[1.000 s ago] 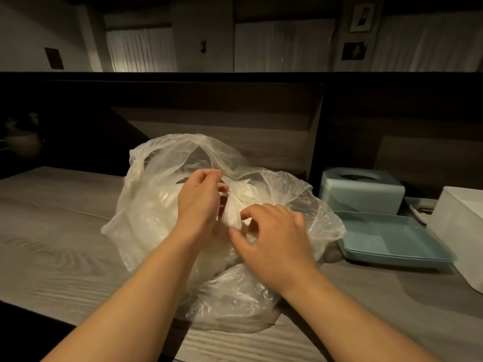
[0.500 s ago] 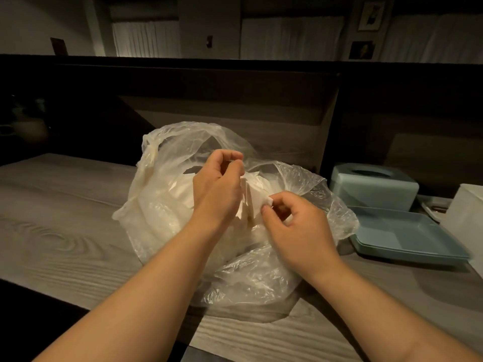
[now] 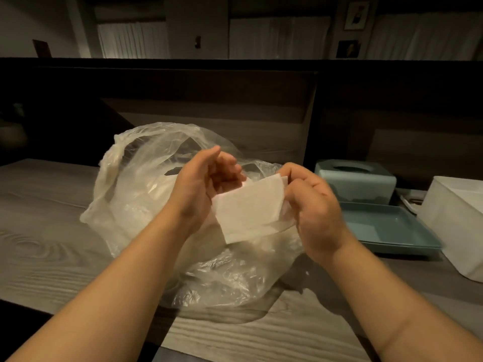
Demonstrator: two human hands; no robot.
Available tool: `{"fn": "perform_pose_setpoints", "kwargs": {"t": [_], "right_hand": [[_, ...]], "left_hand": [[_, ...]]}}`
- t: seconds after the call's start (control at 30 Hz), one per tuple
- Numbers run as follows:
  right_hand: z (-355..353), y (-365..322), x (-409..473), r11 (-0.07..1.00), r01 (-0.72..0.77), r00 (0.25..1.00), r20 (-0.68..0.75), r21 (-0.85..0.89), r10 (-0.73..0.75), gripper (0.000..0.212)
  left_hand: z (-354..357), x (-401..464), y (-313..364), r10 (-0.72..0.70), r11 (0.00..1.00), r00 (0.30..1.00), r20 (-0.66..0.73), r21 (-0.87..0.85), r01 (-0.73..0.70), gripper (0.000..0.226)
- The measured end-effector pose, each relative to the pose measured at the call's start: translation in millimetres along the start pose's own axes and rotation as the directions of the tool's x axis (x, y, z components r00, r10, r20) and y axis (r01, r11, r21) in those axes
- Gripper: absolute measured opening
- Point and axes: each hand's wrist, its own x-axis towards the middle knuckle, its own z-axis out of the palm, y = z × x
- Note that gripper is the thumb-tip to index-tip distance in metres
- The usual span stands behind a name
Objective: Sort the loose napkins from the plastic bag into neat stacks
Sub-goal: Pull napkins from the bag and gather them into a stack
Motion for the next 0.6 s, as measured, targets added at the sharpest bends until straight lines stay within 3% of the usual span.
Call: {"fn": "perform_pose_setpoints", "kwargs": {"t": [0.03, 0.1, 0.2, 0.33, 0.5, 0.6], "right_hand": [[-3, -4, 1, 1.0, 0.001, 0.999, 0.034, 0.0, -0.001, 0.019], [-9, -8, 3, 0.999, 0.02, 0.996, 0.091, -0.032, -0.017, 0.017], [-12, -8, 3, 0.99, 0.038, 0.988, 0.151, -0.138, -0.016, 0.015], [-11, 0, 6, 0.928, 0.071, 0.993, 0.113, -0.366, -0.032, 0.013], [-7, 4, 6, 0.891, 0.042, 0.999, 0.006, -0.452, -0.044, 0.014], [-4, 5, 5, 0.926, 0.016, 0.992, -0.111, -0.377, -0.062, 0.021]], "left_hand": [[2, -5, 6, -0.125, 0.991, 0.987, 0.1, -0.041, 0.13, 0.038], [3, -12, 13, -0.355, 0.934, 0.881, 0.312, 0.068, 0.352, 0.054], [4, -18, 15, -0.547, 0.836, 0.719, 0.43, 0.241, 0.492, 0.069], [4, -21, 7, -0.542, 0.811, 0.601, 0.587, 0.179, 0.557, 0.071], [4, -18, -2, -0.512, 0.805, 0.523, 0.682, 0.167, 0.569, 0.05], [7, -16, -4, -0.517, 0.802, 0.517, 0.683, 0.175, 0.571, 0.036]]}}
